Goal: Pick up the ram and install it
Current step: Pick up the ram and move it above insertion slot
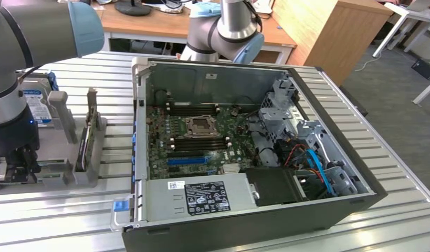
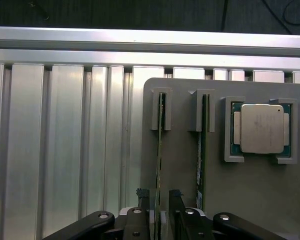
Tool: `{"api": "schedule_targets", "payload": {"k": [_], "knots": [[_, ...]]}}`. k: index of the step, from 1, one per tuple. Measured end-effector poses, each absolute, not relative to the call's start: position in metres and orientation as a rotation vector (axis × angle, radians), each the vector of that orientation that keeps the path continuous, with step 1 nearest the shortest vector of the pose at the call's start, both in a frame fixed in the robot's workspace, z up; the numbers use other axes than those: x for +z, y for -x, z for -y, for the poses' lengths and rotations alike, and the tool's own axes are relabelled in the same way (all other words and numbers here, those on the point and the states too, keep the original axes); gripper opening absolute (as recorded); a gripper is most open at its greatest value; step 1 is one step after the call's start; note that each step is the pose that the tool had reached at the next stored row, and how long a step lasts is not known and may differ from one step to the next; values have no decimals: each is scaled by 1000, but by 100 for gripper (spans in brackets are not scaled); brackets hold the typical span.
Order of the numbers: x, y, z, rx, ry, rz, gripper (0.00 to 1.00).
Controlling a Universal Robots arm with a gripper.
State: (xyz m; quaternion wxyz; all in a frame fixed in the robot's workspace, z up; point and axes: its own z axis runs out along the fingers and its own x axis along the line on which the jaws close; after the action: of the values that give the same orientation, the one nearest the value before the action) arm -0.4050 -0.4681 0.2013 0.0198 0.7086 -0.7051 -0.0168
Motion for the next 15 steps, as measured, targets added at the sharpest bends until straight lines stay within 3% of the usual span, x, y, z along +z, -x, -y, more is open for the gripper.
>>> {"api": "schedule_targets", "payload": {"k": [3, 4, 13, 15], "knots": [[201, 405, 468, -52, -2199, 2188, 28], [201, 405, 468, -52, -2199, 2188, 21], [201, 405, 468, -52, -2199, 2188, 21], [201, 405, 468, -52, -2199, 2188, 13]]}}
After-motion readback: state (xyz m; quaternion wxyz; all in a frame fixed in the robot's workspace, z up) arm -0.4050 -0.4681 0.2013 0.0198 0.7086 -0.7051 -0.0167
